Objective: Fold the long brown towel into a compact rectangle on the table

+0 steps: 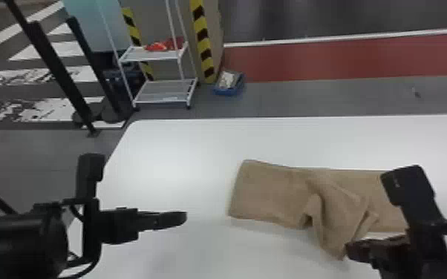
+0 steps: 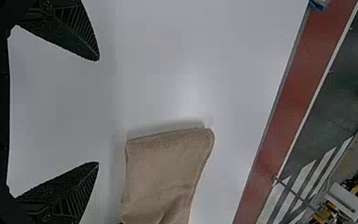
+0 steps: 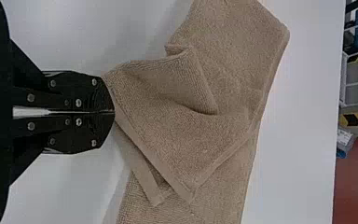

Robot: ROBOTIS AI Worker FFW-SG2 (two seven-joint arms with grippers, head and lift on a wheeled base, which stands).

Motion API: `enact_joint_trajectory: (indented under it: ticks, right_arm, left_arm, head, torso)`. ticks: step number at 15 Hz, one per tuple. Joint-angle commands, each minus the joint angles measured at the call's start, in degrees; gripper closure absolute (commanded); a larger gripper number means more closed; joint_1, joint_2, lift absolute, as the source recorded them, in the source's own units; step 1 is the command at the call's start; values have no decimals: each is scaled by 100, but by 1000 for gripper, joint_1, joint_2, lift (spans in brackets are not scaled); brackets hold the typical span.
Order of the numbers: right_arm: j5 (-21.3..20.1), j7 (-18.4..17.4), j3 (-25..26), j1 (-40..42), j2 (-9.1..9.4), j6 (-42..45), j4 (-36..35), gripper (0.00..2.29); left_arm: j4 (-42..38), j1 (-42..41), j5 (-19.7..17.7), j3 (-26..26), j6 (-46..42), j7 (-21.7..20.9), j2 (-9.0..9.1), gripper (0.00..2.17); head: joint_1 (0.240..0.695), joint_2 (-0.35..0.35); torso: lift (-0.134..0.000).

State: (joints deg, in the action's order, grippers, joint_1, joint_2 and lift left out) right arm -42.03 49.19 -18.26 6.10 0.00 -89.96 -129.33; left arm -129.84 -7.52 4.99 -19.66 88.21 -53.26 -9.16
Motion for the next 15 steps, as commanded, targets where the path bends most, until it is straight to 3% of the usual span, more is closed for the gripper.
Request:
enact_joint_trajectory:
  ticks: [1,3,15]
  right_arm:
    - [1,-6,-11,84,5,-12,-128,340]
    - [-25,2,-2,146,5,-12,-154,242]
    - [-289,-244,-160,-21,5,-12,206,211]
  left_arm:
    - [2,-4,-51,-29,0,0,-51,90]
    - [11,-4,-86,-73,0,-9,-51,90]
    - [20,-83,-165,-152,-18,-88,-78,100]
  head:
    - [695,226]
    - [695,231]
    - [695,225]
  torso:
    - [-125]
    - [-125]
    - [-125]
